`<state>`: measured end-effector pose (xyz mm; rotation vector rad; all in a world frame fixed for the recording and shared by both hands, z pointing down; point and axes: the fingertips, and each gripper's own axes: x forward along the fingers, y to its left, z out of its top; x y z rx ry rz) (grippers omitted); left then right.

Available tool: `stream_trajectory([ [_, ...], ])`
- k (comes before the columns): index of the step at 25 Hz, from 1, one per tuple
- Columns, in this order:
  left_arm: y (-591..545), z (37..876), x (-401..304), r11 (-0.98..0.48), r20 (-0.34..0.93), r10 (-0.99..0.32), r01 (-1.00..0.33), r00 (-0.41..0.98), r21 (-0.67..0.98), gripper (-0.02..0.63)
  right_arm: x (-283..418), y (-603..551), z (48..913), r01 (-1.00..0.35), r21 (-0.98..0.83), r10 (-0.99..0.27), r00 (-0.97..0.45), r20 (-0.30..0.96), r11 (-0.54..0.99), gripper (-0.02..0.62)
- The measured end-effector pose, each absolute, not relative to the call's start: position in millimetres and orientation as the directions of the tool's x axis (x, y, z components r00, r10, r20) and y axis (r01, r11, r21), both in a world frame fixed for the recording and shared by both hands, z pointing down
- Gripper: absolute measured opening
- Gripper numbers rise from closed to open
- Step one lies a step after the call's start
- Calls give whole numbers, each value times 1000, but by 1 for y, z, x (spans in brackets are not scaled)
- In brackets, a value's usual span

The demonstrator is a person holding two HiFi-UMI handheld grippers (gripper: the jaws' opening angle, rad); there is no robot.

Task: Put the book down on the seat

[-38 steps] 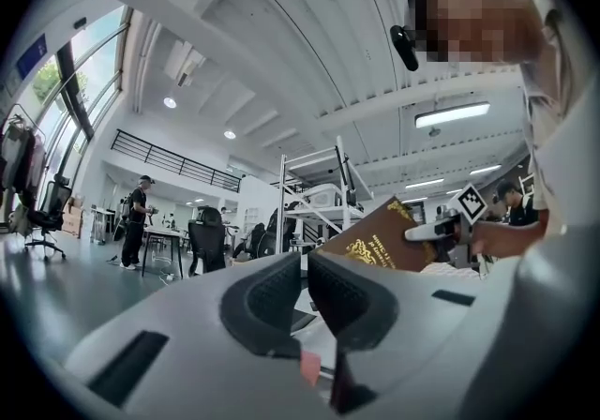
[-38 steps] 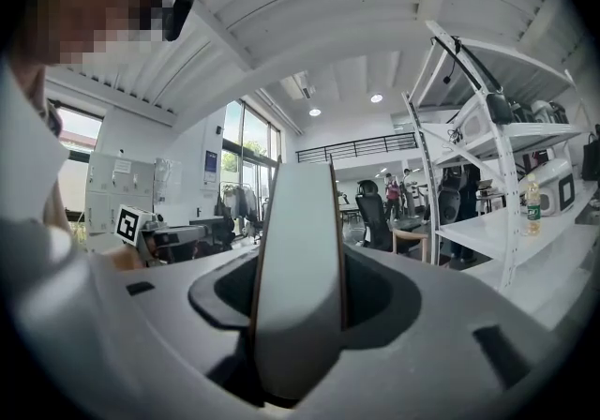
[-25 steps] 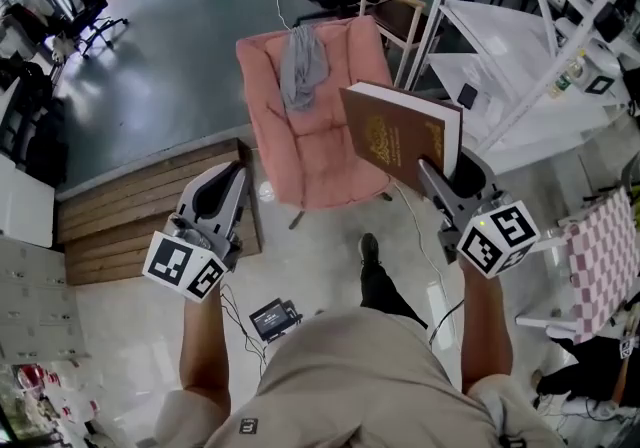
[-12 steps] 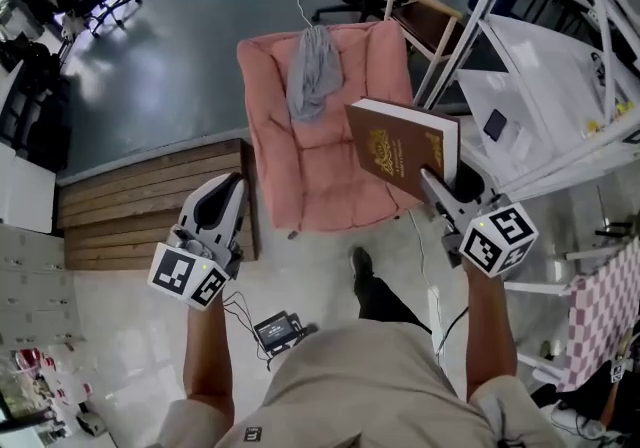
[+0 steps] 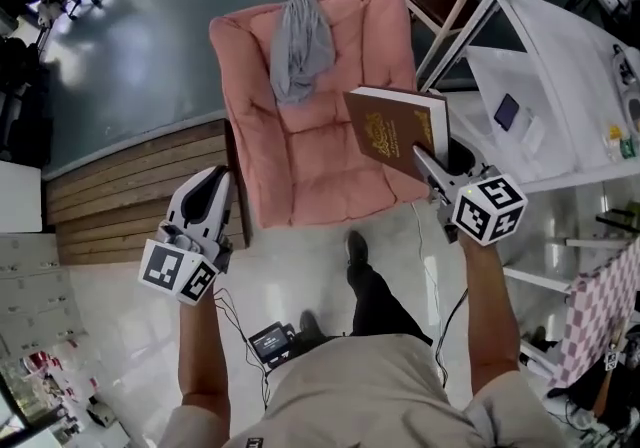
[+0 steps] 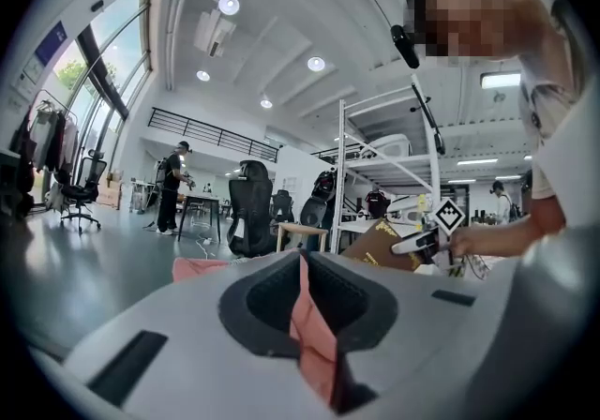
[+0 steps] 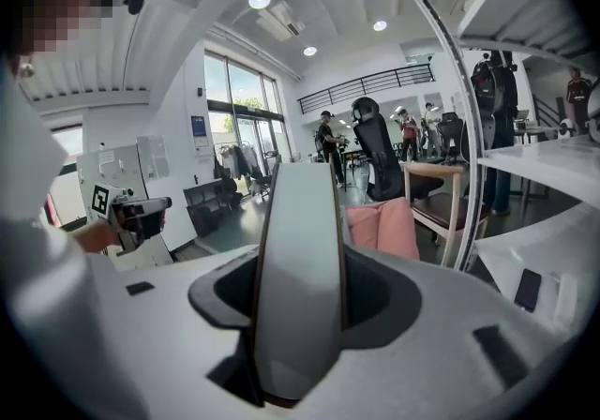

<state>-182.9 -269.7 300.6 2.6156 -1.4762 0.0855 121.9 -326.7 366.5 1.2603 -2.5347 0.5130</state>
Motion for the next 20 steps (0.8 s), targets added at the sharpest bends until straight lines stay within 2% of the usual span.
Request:
stream_trajectory([
  [20, -370, 469, -129, -494, 299, -799, -853, 522, 169, 25, 160, -470, 662, -787, -380, -461, -600, 654, 485, 215],
])
